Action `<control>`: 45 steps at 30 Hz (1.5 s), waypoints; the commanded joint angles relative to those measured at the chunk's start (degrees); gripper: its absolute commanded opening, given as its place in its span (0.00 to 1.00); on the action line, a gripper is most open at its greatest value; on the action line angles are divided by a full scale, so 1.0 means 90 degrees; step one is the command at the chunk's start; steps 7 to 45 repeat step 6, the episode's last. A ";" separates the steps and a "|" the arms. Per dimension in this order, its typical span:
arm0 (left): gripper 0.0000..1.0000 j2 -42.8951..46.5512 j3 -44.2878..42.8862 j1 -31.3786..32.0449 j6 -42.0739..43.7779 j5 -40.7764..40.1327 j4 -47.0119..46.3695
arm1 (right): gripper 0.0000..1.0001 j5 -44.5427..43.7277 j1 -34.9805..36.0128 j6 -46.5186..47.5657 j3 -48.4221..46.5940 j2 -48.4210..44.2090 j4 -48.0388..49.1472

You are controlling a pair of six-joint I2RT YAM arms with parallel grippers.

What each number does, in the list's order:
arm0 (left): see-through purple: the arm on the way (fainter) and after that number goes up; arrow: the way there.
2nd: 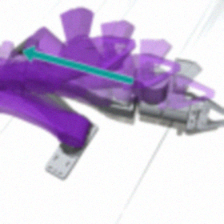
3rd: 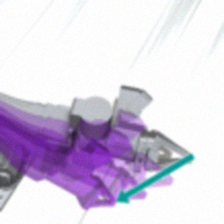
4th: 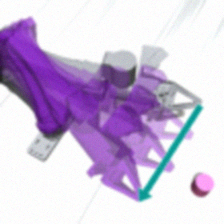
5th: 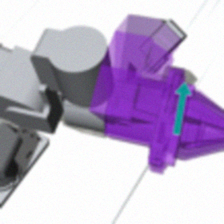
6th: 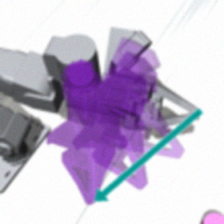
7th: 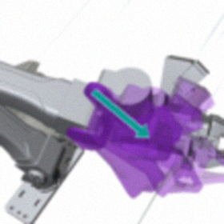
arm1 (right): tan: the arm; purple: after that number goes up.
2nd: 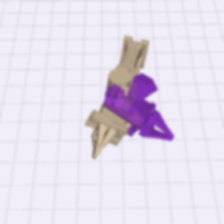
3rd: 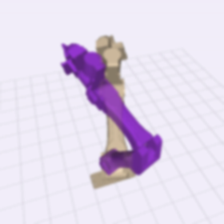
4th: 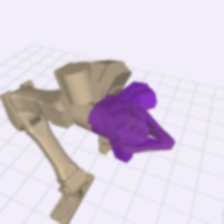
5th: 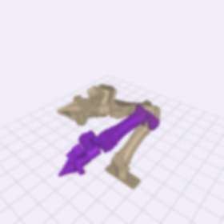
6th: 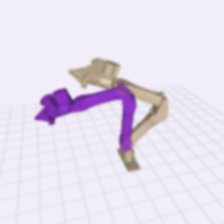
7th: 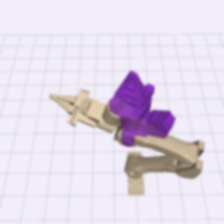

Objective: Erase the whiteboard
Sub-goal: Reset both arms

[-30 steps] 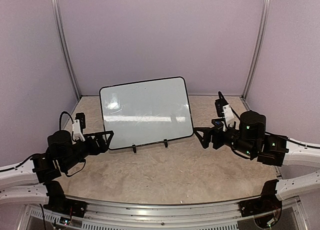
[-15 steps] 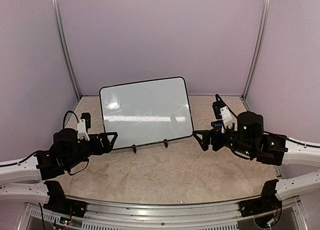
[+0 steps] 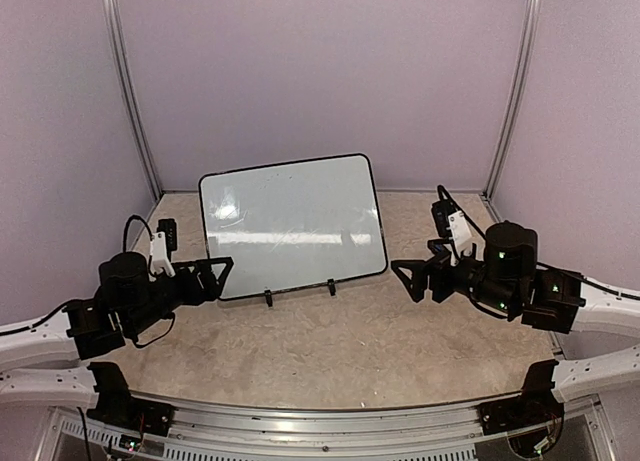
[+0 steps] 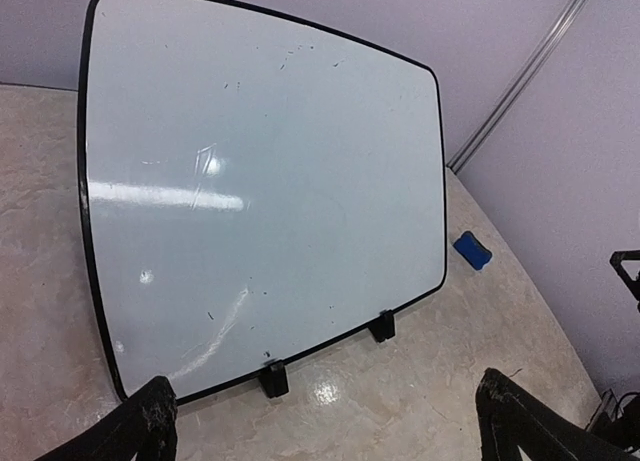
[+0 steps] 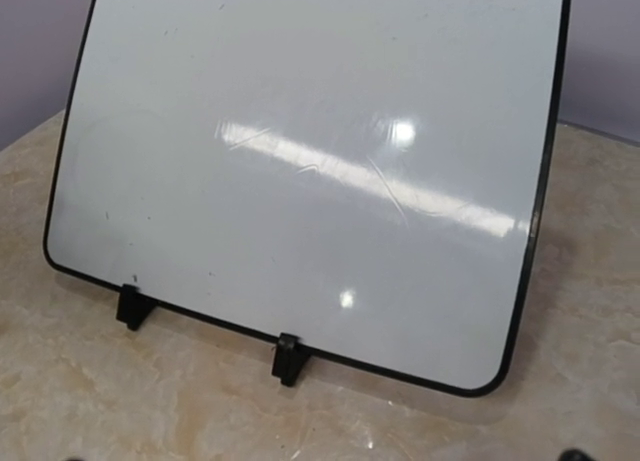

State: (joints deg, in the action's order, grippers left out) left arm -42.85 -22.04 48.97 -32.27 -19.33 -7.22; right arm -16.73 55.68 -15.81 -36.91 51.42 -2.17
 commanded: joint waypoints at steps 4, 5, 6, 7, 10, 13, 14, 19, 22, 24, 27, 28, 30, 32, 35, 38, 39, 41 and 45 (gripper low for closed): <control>0.99 0.0556 0.0144 0.0057 -0.0115 -0.0039 0.0201 | 0.99 -0.0017 -0.0054 0.0142 0.0094 -0.0275 0.0038; 0.99 0.0570 0.0137 0.0052 -0.0107 -0.0060 0.0225 | 0.99 -0.0012 -0.0051 0.0185 0.0131 -0.0326 0.0070; 0.99 0.0571 0.0118 0.0056 -0.0092 -0.0081 0.0258 | 1.00 -0.0019 -0.0055 0.0214 0.0166 -0.0370 0.0135; 0.99 0.0571 0.0118 0.0056 -0.0092 -0.0081 0.0258 | 1.00 -0.0019 -0.0055 0.0214 0.0166 -0.0370 0.0135; 0.99 0.0571 0.0118 0.0056 -0.0092 -0.0081 0.0258 | 1.00 -0.0019 -0.0055 0.0214 0.0166 -0.0370 0.0135; 0.99 0.0571 0.0118 0.0056 -0.0092 -0.0081 0.0258 | 1.00 -0.0019 -0.0055 0.0214 0.0166 -0.0370 0.0135; 0.99 0.0571 0.0118 0.0056 -0.0092 -0.0081 0.0258 | 1.00 -0.0019 -0.0055 0.0214 0.0166 -0.0370 0.0135; 0.99 0.0571 0.0118 0.0056 -0.0092 -0.0081 0.0258 | 1.00 -0.0019 -0.0055 0.0214 0.0166 -0.0370 0.0135; 0.99 0.0571 0.0118 0.0056 -0.0092 -0.0081 0.0258 | 1.00 -0.0019 -0.0055 0.0214 0.0166 -0.0370 0.0135; 0.99 0.0571 0.0118 0.0056 -0.0092 -0.0081 0.0258 | 1.00 -0.0019 -0.0055 0.0214 0.0166 -0.0370 0.0135; 0.99 0.0571 0.0118 0.0056 -0.0092 -0.0081 0.0258 | 1.00 -0.0019 -0.0055 0.0214 0.0166 -0.0370 0.0135; 0.99 0.0571 0.0118 0.0056 -0.0092 -0.0081 0.0258 | 1.00 -0.0019 -0.0055 0.0214 0.0166 -0.0370 0.0135; 0.99 0.0571 0.0118 0.0056 -0.0092 -0.0081 0.0258 | 1.00 -0.0019 -0.0055 0.0214 0.0166 -0.0370 0.0135; 0.99 0.0571 0.0118 0.0056 -0.0092 -0.0081 0.0258 | 1.00 -0.0019 -0.0055 0.0214 0.0166 -0.0370 0.0135; 0.99 0.0571 0.0118 0.0056 -0.0092 -0.0081 0.0258 | 1.00 -0.0019 -0.0055 0.0214 0.0166 -0.0370 0.0135; 0.99 0.0571 0.0118 0.0056 -0.0092 -0.0081 0.0258 | 1.00 -0.0019 -0.0055 0.0214 0.0166 -0.0370 0.0135; 0.99 0.0571 0.0118 0.0056 -0.0092 -0.0081 0.0258 | 1.00 -0.0019 -0.0055 0.0214 0.0166 -0.0370 0.0135; 0.99 0.0571 0.0118 0.0056 -0.0092 -0.0081 0.0258 | 1.00 -0.0019 -0.0055 0.0214 0.0166 -0.0370 0.0135; 0.99 0.0571 0.0118 0.0056 -0.0092 -0.0081 0.0258 | 1.00 -0.0019 -0.0055 0.0214 0.0166 -0.0370 0.0135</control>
